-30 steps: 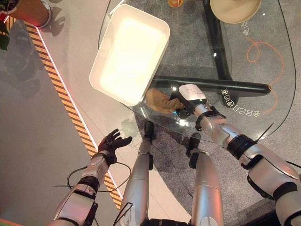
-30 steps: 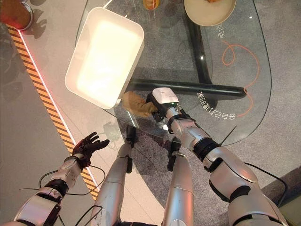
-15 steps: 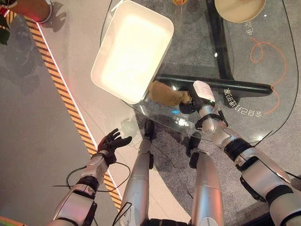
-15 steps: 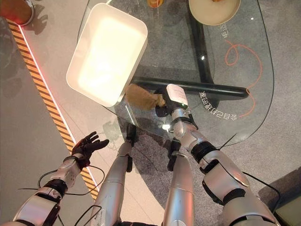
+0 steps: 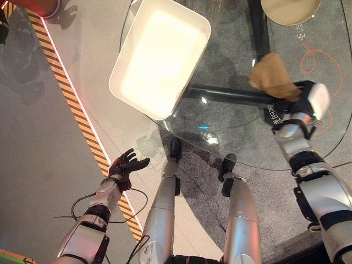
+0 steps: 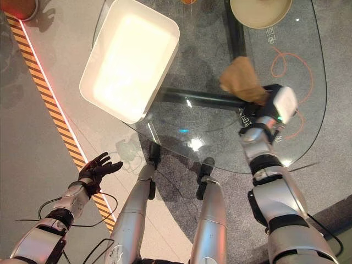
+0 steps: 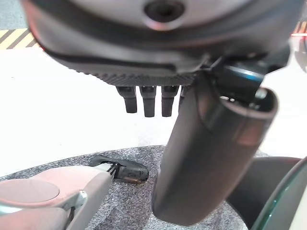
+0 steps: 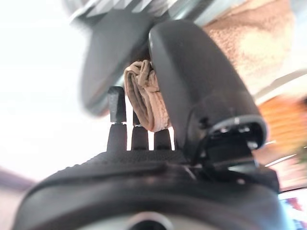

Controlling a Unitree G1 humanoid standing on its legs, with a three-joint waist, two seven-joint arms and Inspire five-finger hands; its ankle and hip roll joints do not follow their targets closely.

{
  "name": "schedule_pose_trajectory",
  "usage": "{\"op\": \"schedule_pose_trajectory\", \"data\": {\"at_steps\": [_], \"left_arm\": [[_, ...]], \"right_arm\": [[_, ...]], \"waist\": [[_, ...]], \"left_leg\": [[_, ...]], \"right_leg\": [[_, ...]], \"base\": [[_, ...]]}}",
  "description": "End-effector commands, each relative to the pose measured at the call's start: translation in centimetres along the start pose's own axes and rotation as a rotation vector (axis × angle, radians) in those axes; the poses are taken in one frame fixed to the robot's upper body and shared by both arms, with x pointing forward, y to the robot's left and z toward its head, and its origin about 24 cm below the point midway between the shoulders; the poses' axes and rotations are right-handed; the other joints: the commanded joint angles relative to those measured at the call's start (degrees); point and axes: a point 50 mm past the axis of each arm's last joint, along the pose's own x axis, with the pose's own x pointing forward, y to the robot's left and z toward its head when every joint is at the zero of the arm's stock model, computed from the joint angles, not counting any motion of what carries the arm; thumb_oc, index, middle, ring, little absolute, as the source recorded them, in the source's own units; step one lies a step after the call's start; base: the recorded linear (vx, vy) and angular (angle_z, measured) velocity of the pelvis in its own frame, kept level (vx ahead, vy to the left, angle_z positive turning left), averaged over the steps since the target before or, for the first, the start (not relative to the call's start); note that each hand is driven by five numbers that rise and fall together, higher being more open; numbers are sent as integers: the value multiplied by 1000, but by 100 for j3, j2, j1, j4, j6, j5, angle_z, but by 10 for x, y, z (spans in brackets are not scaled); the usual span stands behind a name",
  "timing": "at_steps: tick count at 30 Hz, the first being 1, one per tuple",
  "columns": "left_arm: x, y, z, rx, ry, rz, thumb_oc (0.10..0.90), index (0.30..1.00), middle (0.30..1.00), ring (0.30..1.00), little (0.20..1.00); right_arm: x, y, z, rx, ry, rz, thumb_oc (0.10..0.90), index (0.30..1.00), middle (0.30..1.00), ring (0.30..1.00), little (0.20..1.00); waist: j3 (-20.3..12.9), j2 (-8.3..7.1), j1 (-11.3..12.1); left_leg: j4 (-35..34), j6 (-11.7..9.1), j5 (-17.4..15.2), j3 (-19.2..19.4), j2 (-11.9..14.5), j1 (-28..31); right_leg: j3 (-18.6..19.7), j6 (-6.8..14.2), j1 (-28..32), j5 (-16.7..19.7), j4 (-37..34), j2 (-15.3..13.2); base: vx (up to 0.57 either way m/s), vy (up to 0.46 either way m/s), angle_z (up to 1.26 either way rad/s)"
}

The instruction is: Wipe the table with a cloth and put it in the basket.

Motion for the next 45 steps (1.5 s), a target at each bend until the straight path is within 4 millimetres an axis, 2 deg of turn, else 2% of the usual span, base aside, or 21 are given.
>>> {"op": "schedule_pose_trajectory", "data": {"at_steps": [1, 10, 19, 25, 29, 33, 35, 36, 37, 39, 42, 45], "left_arm": [[-9, 36, -5, -23, 9, 99, 800, 900, 900, 900, 900], [-10, 49, 4, -28, -5, 112, 800, 900, 900, 900, 900], [-10, 55, 10, -32, -11, 123, 800, 900, 900, 900, 900], [-10, 58, 14, -32, -13, 124, 800, 900, 900, 900, 900], [-8, 56, 19, -30, -15, 120, 800, 900, 900, 900, 900], [-6, 53, 22, -27, -20, 115, 800, 900, 900, 900, 900], [-6, 50, 21, -29, -22, 110, 800, 900, 900, 900, 900], [-5, 50, 21, -30, -22, 110, 800, 900, 900, 900, 900], [-5, 46, 20, -31, -23, 106, 800, 900, 900, 900, 900], [-4, 43, 20, -35, -25, 101, 800, 900, 900, 900, 900], [-4, 42, 18, -39, -27, 98, 800, 900, 900, 900, 900], [-4, 41, 16, -37, -28, 96, 800, 900, 900, 900, 900]], "right_arm": [[15, -56, -65, -144, 202, -228, 100, 300, 300, 300, 200], [13, -71, -92, -117, 349, -291, 100, 300, 300, 300, 200], [3, -77, -122, 25, 544, -329, 100, 300, 300, 300, 200], [5, -78, -120, 90, 544, -332, 100, 300, 300, 300, 200], [11, -74, -104, 144, 445, -302, 100, 300, 300, 300, 200], [20, -62, -67, 184, 263, -232, 100, 300, 300, 300, 200], [21, -50, -39, 182, 116, -161, 100, 300, 300, 300, 200], [21, -49, -37, 178, 108, -156, 100, 300, 300, 300, 200], [19, -42, -22, 169, 31, -115, 100, 300, 300, 300, 200], [17, -35, -9, 153, -36, -77, 100, 300, 300, 300, 200], [12, -25, 5, 136, -109, -26, 100, 300, 300, 300, 200], [10, -21, 9, 133, -140, -4, 100, 300, 300, 300, 200]], "waist": [[-130, 29, -130], [-130, -30, -165], [-130, -66, -194], [-130, -75, -204], [-130, -74, -209], [-130, -83, -213], [-130, -77, -209], [-130, -77, -211], [-130, -70, -207], [-130, -55, -205], [-130, -30, -192], [-130, -16, -187]], "left_leg": [[820, 394, -1066, 368, -239, 51], [780, 373, -1074, 387, -200, 41], [736, 336, -1071, 403, -170, 35], [720, 319, -1073, 414, -156, 38], [709, 315, -1069, 405, -163, 35], [701, 298, -1065, 415, -168, 23], [653, 291, -1044, 415, -176, 43], [650, 290, -1042, 415, -177, 44], [637, 288, -1026, 416, -184, 36], [630, 284, -1018, 414, -197, 30], [615, 282, -1016, 411, -214, 43], [623, 285, -1019, 403, -226, 34]], "right_leg": [[-1, 85, 0, 677, -699, 420], [3, 98, 4, 683, -758, 439], [26, 118, 16, 692, -831, 465], [37, 131, 21, 702, -863, 465], [47, 137, 15, 715, -882, 468], [38, 145, -1, 729, -910, 463], [25, 145, 10, 734, -941, 464], [24, 144, 12, 734, -944, 463], [14, 135, 4, 735, -958, 460], [-9, 122, 5, 721, -968, 447], [-32, 97, 27, 684, -972, 438], [-35, 88, 19, 666, -955, 439]], "base": [[0, 0, 0], [-4, -7, -3], [-2, -2, -1], [0, 0, 0], [0, 0, 0], [0, 0, 0], [0, 0, 0], [0, 0, 0], [0, 0, 0], [-24, 32, -4], [-18, 16, -7], [-9, 3, -4]]}}
